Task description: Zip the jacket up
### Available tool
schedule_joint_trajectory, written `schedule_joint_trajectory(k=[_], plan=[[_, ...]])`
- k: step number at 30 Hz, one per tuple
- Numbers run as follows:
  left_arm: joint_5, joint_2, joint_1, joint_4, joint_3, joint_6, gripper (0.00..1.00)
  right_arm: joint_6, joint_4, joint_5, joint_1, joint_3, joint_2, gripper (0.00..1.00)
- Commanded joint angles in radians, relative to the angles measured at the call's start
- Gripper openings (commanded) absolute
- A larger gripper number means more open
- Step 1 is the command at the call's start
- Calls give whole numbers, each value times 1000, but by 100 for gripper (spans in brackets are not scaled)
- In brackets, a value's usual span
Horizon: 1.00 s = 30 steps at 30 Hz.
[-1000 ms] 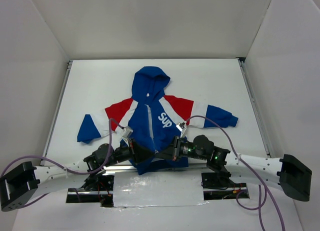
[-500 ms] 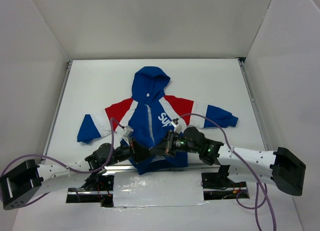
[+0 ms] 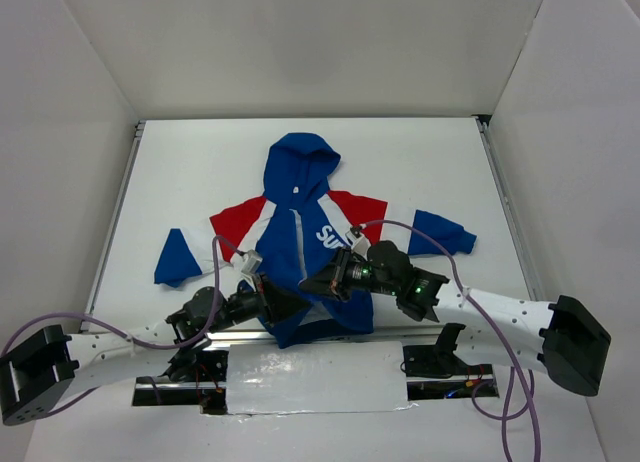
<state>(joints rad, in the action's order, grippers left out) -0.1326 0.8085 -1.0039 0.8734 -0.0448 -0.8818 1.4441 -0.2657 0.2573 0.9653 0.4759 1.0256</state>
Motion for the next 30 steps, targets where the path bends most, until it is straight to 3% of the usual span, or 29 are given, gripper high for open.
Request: schedule_joint_trajectory(k=[1,5,11,18,21,24,26,27,30], plan=[[-55,-5,-10,-28,79,33,0,21,-95,-23,-33,59,-1,0],[-55,4,-10,-30,80,33,0,1,-96,-21,-49,78,24,0],[-53,29,-15,-25,77,27,0,-14,-142,22,-170,139,140,0],[-47,67,-33,9,85,9,0,-44,-106,117,-373,415,501,0],[-33,70,-50,1,85,7,0,-89,-46,161,-451,620,695,0],[-4,67,-68,-34,76,10,0,-152,60,197,-528,997,896,0],[25,66,-78,-39,82,7,0,-189,149,204,-571,1157,1015,0],[36,61,-88,-34,88,0,0,-232,224,198,-582,1319,1051,0],[76,46,-113,-63,95,-8,0,-295,285,217,-619,1595,1152,0]])
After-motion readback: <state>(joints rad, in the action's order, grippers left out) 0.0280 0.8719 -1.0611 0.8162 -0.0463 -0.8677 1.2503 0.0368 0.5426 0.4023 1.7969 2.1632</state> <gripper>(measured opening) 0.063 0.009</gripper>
